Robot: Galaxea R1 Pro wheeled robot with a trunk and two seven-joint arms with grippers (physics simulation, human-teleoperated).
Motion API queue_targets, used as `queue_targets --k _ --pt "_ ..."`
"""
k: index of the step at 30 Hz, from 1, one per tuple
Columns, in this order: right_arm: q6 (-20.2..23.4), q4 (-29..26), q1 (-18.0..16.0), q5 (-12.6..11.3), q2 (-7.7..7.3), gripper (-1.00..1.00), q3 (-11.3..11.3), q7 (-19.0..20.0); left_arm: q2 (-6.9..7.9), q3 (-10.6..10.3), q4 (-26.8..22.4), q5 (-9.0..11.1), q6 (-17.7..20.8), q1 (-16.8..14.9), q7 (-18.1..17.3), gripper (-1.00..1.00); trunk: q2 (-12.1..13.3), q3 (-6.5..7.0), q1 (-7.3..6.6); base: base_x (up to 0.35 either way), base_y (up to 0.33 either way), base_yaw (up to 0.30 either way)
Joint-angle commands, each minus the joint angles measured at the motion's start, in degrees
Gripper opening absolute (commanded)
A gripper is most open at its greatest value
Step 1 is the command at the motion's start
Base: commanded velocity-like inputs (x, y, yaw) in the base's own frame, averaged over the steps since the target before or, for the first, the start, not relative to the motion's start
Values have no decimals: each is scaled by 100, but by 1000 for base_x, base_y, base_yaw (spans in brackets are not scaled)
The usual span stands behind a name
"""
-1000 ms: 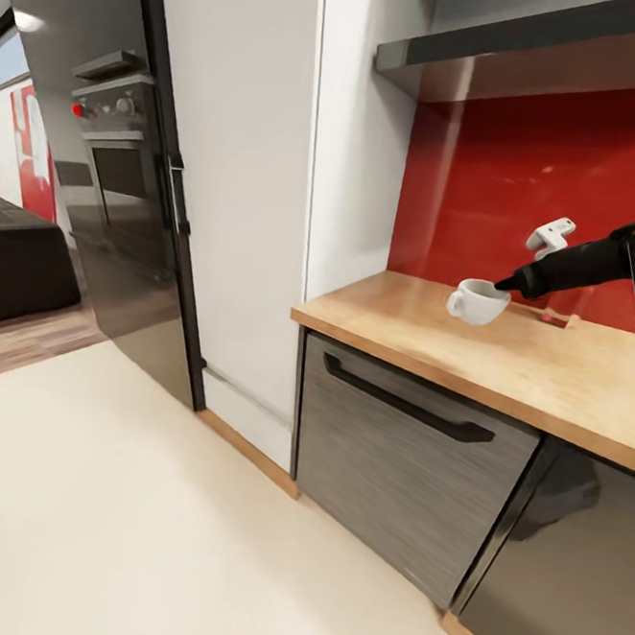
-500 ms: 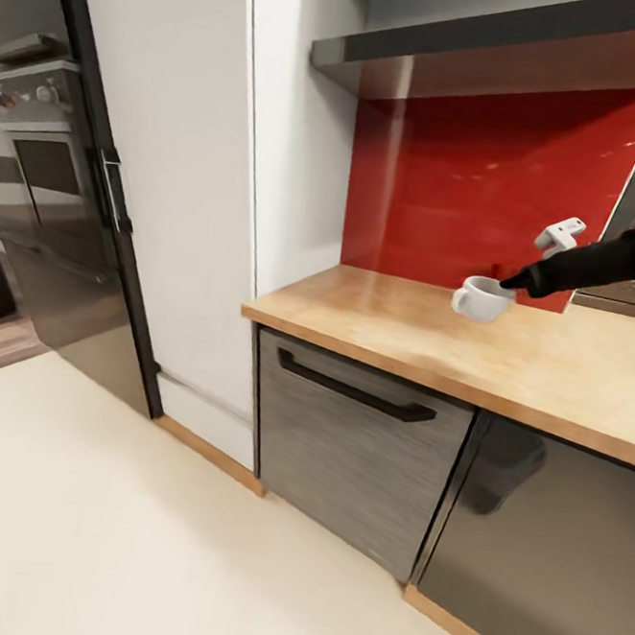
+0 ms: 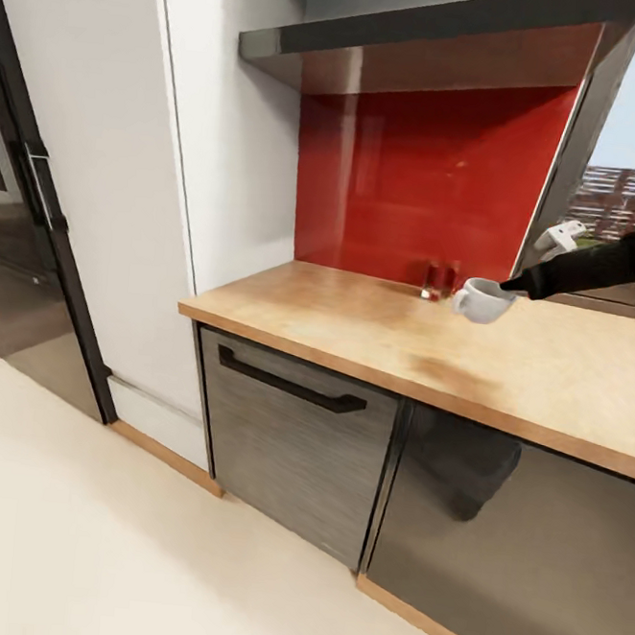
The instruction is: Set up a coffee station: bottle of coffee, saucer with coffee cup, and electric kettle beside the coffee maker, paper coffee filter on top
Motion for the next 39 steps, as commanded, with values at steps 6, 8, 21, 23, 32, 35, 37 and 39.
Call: queue_targets --k 6,8,21,23,32,35,37,39 --pt "51 -5 26 55 -2 -100 6 62 3 -15 -14 19 -11 6 -6 100 -2 -5 -1 -3 -142 -267" --pt "51 -5 27 55 -2 -100 6 60 4 -17 -14 19 -12 5 -6 100 -2 -5 -1 -134 -12 -221" --pt "51 27 27 62 -2 -100 6 57 3 -19 -14 19 -13 5 -6 100 -2 -5 -1 -231 -1 -149" --pt "51 29 32 63 -2 -100 6 59 4 -17 -14 19 -12 5 -6 100 -2 -5 -1 -29 0 -268" --pt "51 30 103 63 -2 -100 5 57 4 -13 -14 19 -11 5 -6 100 -2 -5 -1 -6 0 -275" --pt "51 30 105 64 -2 -100 3 57 4 -16 -14 19 -13 5 -6 100 -2 -5 -1 0 -2 -277" --pt "51 30 106 64 -2 -100 2 57 4 -18 -14 19 -12 5 -6 100 -2 -5 -1 0 -55 -277" --pt "51 30 106 64 -2 -100 -1 57 4 -18 -14 19 -15 5 -6 100 -2 -5 -1 0 -136 -276"
